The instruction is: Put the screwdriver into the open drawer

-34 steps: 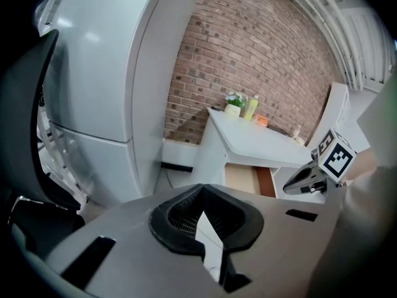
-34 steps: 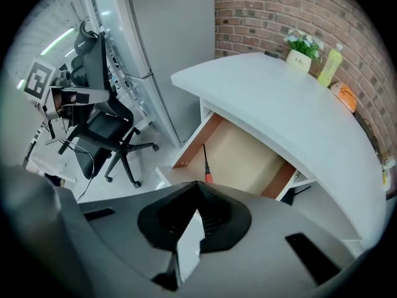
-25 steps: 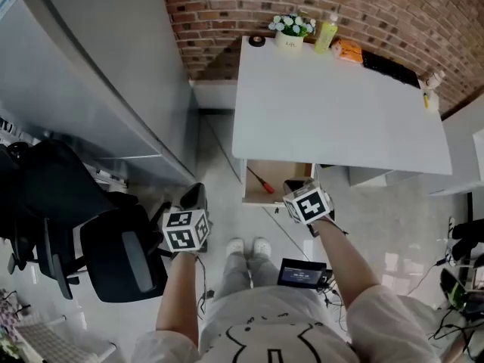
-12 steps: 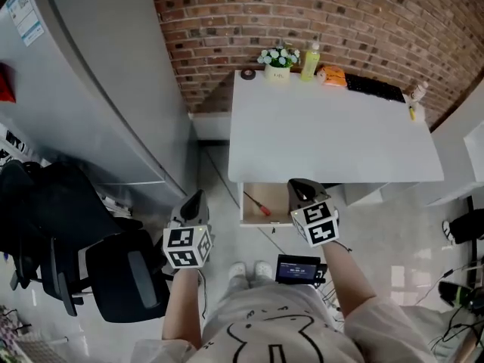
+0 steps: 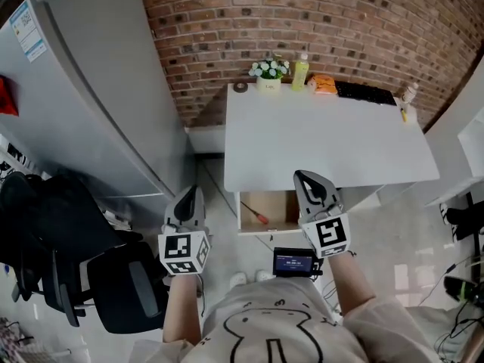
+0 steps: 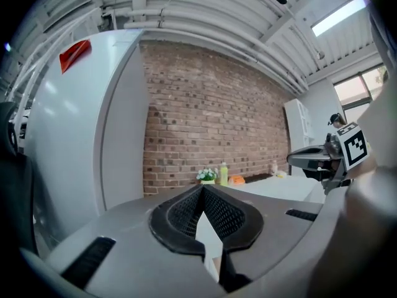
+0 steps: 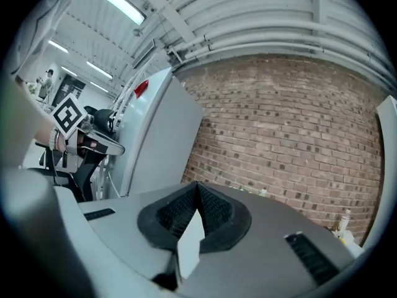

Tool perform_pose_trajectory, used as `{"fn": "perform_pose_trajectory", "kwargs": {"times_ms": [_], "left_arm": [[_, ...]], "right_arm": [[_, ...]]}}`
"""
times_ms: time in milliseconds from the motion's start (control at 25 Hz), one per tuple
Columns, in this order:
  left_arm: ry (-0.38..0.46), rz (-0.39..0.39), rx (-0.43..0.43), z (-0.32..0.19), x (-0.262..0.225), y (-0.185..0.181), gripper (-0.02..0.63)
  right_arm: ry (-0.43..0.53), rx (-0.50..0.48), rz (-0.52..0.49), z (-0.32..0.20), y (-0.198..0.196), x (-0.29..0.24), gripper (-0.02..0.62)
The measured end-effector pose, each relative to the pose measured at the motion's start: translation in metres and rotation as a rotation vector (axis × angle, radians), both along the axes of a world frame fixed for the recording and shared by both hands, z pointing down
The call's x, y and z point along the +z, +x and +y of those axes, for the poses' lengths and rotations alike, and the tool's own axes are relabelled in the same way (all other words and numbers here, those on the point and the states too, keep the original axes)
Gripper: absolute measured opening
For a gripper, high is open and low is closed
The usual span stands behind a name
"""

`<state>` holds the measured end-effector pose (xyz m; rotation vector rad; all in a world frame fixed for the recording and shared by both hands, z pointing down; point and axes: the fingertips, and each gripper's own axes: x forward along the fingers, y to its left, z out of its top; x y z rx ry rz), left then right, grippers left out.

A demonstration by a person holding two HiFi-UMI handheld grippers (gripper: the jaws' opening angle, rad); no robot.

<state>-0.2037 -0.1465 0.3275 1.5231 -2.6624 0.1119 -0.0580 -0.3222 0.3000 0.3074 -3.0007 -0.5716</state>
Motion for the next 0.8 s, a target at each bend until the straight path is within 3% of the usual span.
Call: {"fn": "perform_pose_trajectory", "kwargs": {"times_ms": [320,800], "left_arm": [[0.039,-0.054,0.012,0.002,-0.019,0.007,0.011],[0.074,-0.095,0.018,0.005,-0.037,0.012,0.011]], "right_arm": [[-0.024,0.009,-0.137,0.010,0.018,-0.031,0.017],[-0.005,-0.001,-0.152,0.023,0.023,-0.037,0.017]]}}
